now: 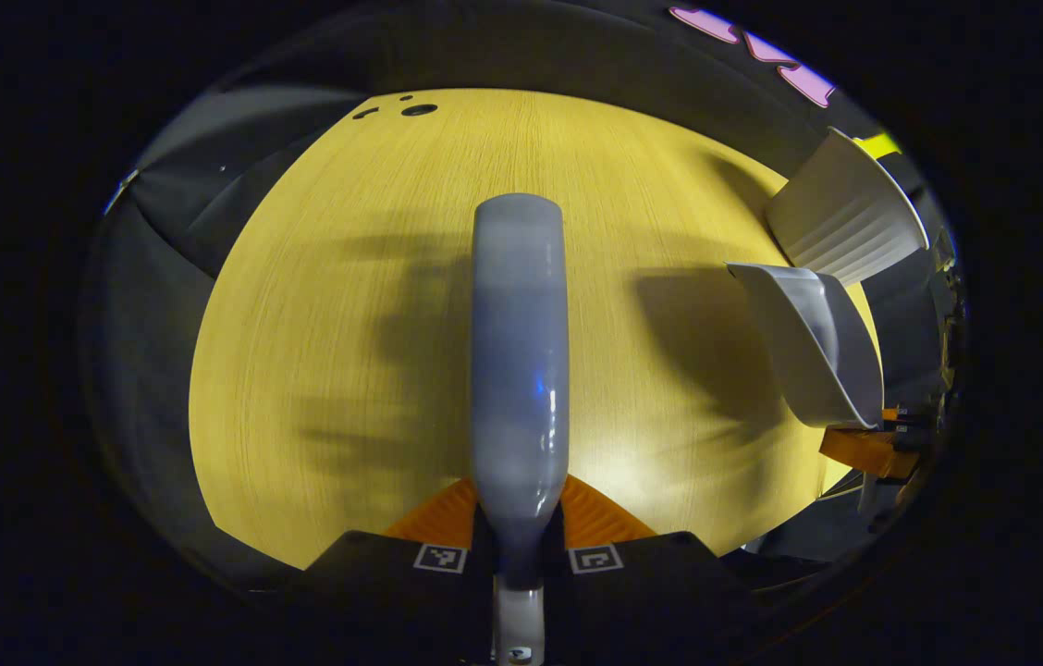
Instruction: Pick up the small broom and dustpan from the desktop, sweep the trash into the dustpan with the broom, and then empty the trash into the garbage bin.
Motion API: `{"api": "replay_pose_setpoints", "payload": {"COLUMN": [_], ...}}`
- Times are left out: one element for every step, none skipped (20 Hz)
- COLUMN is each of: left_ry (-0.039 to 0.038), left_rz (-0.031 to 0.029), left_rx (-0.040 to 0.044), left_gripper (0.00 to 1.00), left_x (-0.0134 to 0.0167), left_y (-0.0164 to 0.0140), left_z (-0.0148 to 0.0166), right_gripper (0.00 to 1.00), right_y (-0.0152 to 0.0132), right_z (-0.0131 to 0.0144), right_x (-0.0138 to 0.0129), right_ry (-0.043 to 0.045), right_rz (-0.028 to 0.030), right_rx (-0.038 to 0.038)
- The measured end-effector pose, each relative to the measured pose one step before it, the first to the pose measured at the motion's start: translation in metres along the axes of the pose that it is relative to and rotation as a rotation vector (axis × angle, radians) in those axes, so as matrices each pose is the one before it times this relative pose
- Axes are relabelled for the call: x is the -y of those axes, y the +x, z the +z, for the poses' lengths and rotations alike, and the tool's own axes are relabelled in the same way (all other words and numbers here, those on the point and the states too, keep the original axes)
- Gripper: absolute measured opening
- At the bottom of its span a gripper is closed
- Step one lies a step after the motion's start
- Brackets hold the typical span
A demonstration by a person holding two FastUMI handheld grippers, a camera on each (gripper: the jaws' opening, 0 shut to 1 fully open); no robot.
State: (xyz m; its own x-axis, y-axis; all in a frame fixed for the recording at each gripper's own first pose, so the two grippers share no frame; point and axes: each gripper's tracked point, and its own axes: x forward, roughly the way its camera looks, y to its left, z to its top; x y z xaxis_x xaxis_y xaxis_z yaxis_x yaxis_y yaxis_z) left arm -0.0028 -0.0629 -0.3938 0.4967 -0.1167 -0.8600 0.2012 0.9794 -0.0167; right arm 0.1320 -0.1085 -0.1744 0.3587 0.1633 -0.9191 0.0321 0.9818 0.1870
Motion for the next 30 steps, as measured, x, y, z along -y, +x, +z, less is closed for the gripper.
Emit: {"api": "replay_pose_setpoints", "payload": {"left_ry": [-0.00439,-0.00094,0.00413,0.00746,0.00912,0.00897,0.00494,0.00118,0.00450,0.00477,0.00661,0.00354,0.00057,0.00075,0.00105,0.00142,0.00181,-0.00241,0.00038,0.00737,0.01144,0.01224,0.00977,0.00774,0.00798,0.00734,0.00674,-0.00146,-0.00654,-0.01379], "left_rz": [-0.00275,0.00081,0.00558,0.01018,0.00875,0.00828,0.00729,-0.00194,-0.00126,0.01132,0.01416,0.01145,0.00305,0.00090,-0.00230,-0.00113,0.01089,0.01115,0.00406,0.00408,0.00708,0.00460,0.00641,0.00037,-0.00573,-0.00009,0.00477,0.01648,0.01287,-0.00026], "left_rx": [-0.01584,-0.01610,-0.01101,-0.00791,-0.00444,-0.00590,-0.00974,-0.01154,-0.01141,-0.00678,-0.00019,-0.00292,0.00067,-0.00036,-0.00225,0.00097,-0.00094,-0.00107,0.01078,0.01616,0.01563,0.01820,0.02050,0.01776,0.02234,0.03191,0.03577,0.05416,0.06020,0.05702], "left_gripper": [0.26,0.25,0.26,0.26,0.26,0.26,0.29,0.26,0.27,0.27,0.28,0.28,0.31,0.31,0.32,0.33,0.32,0.33,0.38,0.52,0.67,0.81,0.95,0.92,0.95,0.92,0.95,0.95,0.95,0.96], "left_x": [0.00113,0.00017,-0.00071,-0.00091,0.00093,0.00067,0.00205,0.00251,0.00029,-0.00156,-0.00033,-0.00068,0.00064,0.00098,0.00067,0.00113,-0.00124,-0.00254,-0.00098,-0.00060,-0.00069,0.00240,-0.00035,0.00153,0.00275,0.00215,0.00155,-0.00004,0.00166,0.00407], "left_y": [0.00339,0.00355,0.00285,0.00129,0.00161,0.00182,0.00299,0.00200,0.00091,0.00266,0.00103,0.00105,0.00014,-0.00020,0.00000,-0.00131,-0.00051,-0.00238,-0.00176,-0.00432,-0.00181,-0.00569,-0.00880,-0.00962,-0.01215,-0.01218,-0.01203,-0.01686,-0.01361,-0.01562], "left_z": [0.00022,-0.00035,0.00203,0.00116,0.00087,0.00024,0.00045,0.00016,0.00203,0.00065,0.00030,-0.00032,-0.00023,-0.00006,-0.00054,-0.00190,0.00035,0.00075,0.00254,0.00173,-0.00090,0.00111,0.00250,0.00107,0.00053,0.00281,0.00296,0.00407,0.00604,0.00571], "right_gripper": [0.33,0.33,0.34,0.34,0.34,0.34,0.34,0.34,0.34,0.34,0.34,0.34,0.35,0.35,0.36,0.37,0.40,0.45,0.58,0.58,0.75,0.81,0.94,1.00,0.99,0.99,0.99,0.99,0.99,0.99], "right_y": [0.00148,0.00138,-0.00048,0.00447,0.00149,0.00255,0.00208,0.00212,0.00101,-0.00110,-0.00011,-0.00006,-0.00040,0.00095,-0.00052,-0.00088,-0.00124,-0.00176,-0.00264,-0.00257,-0.00324,-0.00392,-0.00647,-0.00489,-0.00754,-0.00837,-0.01064,-0.01273,-0.01319,-0.01338], "right_z": [-0.00041,-0.00115,-0.00055,0.00034,-0.00109,-0.00213,-0.00052,-0.00150,0.00076,-0.00203,0.00004,0.00008,0.00117,-0.00077,0.00055,0.00120,0.00124,0.00169,0.00109,0.00206,0.00212,0.00267,0.00362,0.00128,0.00269,0.00419,0.00589,0.01018,0.01134,0.01141], "right_x": [0.00109,-0.00015,-0.00031,-0.00162,-0.00033,0.00263,0.00133,-0.00124,-0.00015,0.00019,0.00158,0.00098,0.00027,-0.00013,-0.00258,-0.00094,-0.00260,-0.00302,-0.00353,-0.00238,-0.00061,-0.00132,-0.00123,0.00015,0.00025,0.00020,-0.00024,0.00029,0.00041,-0.00138], "right_ry": [-0.00359,-0.00191,0.00653,0.01164,0.00741,0.00464,0.00242,0.00000,0.00094,-0.00541,-0.00359,-0.00012,-0.00146,-0.00367,0.00457,0.00487,0.00776,0.00798,0.00739,0.00907,0.00707,0.00793,0.00294,-0.00017,-0.00234,0.00195,0.00370,-0.00087,-0.00453,-0.00700], "right_rz": [-0.00891,-0.00802,-0.00669,0.00243,0.00426,-0.00245,-0.01066,-0.01034,-0.00793,-0.00847,-0.00899,-0.00447,-0.00451,0.00055,0.00982,0.00753,0.01250,0.01252,0.01540,0.00836,0.00822,0.01108,0.00849,0.00536,0.00152,0.00294,0.00168,0.00145,-0.00314,-0.00075], "right_rx": [-0.00255,-0.00350,-0.00154,0.00075,-0.00407,-0.00080,-0.00048,-0.00387,0.00079,0.00163,0.00353,0.00043,0.00009,-0.00085,0.00435,0.00264,0.00033,0.00404,0.00236,0.00649,0.00903,0.01324,0.01297,0.01171,0.01458,0.01994,0.02588,0.04071,0.03811,0.03982]}}
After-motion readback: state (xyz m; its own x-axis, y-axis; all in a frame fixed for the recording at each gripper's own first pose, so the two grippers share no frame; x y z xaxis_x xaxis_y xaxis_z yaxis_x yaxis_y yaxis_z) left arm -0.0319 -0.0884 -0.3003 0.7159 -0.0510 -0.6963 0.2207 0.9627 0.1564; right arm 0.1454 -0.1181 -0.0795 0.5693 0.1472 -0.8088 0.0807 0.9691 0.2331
